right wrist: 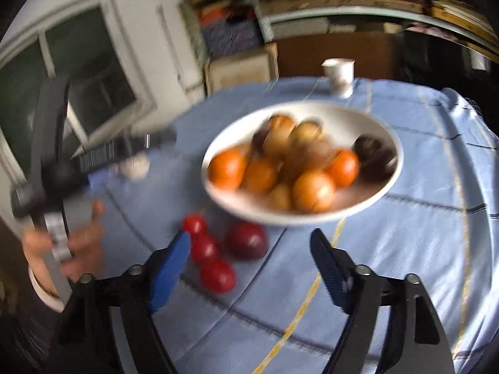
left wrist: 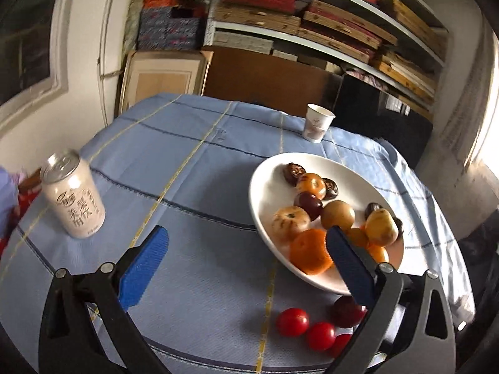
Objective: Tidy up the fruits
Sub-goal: 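Move the right tool onto a red tomato while the left tool reaches another red tomato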
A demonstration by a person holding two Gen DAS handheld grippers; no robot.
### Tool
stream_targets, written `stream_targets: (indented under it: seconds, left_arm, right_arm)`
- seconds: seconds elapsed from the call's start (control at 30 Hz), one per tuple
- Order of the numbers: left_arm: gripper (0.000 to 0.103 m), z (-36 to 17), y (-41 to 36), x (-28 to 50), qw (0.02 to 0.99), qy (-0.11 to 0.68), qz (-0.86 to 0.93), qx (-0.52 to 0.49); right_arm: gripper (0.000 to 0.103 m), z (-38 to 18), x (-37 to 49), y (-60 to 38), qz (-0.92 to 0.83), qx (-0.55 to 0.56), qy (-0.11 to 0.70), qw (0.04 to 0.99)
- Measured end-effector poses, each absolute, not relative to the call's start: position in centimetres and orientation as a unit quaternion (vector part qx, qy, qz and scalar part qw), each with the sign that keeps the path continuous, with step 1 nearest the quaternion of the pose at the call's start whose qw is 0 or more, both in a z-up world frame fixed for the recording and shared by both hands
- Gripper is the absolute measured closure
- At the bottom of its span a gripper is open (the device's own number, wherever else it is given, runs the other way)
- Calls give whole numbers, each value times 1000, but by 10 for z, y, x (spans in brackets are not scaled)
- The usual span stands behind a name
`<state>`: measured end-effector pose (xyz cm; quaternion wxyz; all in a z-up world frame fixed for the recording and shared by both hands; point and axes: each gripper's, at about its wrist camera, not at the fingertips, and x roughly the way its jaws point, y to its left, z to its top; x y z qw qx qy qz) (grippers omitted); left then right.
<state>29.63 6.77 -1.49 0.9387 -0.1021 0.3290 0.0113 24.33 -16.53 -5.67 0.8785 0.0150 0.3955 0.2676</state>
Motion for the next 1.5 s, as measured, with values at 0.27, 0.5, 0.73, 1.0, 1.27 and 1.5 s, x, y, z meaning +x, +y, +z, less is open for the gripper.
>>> stream_targets:
  seconds: [0.27, 0.5, 0.73, 1.0, 1.27, 1.5]
  left_arm:
    - [4, -19, 81, 298, 932, 343, 26, -116]
    - [4, -18, 75, 294, 933, 344, 20, -103]
    - [4, -16, 60, 291, 940, 336, 23, -63]
    - [4, -24, 51, 299, 927, 373, -19, -28]
    - [26, -44, 63, 306, 885, 448, -116, -55]
    - [30, -47, 59, 301, 888, 445, -105, -40]
  right_arm:
    - [53, -75, 238, -147, 286, 0, 436, 854]
    - [55, -79, 237, -142, 295, 0, 441, 848]
    - [67, -83, 241, -136, 300, 2, 449, 842]
    - [71, -76, 243, -150, 305, 31, 438, 845]
    - [71, -62, 240, -171, 280, 42, 409, 867]
    - [71, -58, 237, -176, 279, 44, 400, 872]
